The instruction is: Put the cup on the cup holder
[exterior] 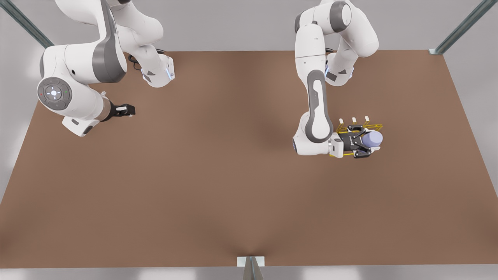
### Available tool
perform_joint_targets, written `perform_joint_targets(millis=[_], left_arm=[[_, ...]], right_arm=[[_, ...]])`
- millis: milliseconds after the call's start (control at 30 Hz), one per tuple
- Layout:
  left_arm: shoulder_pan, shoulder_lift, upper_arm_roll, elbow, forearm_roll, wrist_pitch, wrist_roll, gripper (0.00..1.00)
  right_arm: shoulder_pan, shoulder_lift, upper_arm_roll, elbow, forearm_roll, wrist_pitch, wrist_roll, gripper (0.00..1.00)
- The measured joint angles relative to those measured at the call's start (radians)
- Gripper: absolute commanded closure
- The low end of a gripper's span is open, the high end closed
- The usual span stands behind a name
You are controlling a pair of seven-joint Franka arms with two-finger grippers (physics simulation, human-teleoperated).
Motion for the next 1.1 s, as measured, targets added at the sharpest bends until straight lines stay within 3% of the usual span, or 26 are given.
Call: perform_joint_targets(millis=[267, 300, 600, 667, 700, 1100], left_arm=[[0.052, 0.023, -0.035, 0.003, -0.004, 0.033, -0.009, 0.22], [0.053, 0.024, -0.038, 0.003, -0.004, 0.036, -0.011, 0.00], [0.069, 0.026, -0.062, 0.003, -0.001, 0.048, -0.024, 0.00], [0.074, 0.027, -0.061, 0.004, 0.001, 0.049, -0.026, 0.22], [0.077, 0.029, -0.061, 0.005, 0.001, 0.050, -0.027, 0.24], [0.070, 0.038, -0.034, -0.025, 0.007, 0.057, -0.030, 0.24]], right_arm=[[0.003, 0.000, 0.000, -0.013, 0.000, -0.002, 0.001, 0.00], [0.003, 0.000, 0.000, -0.013, 0.000, -0.003, 0.001, 0.00], [0.005, 0.001, 0.000, -0.021, 0.000, -0.014, 0.002, 0.00], [0.007, 0.002, 0.000, -0.021, 0.000, -0.015, 0.003, 0.00], [0.007, 0.004, 0.000, -0.021, 0.000, -0.016, 0.003, 0.00], [0.013, 0.009, 0.002, -0.020, 0.000, -0.017, 0.006, 0.00]])
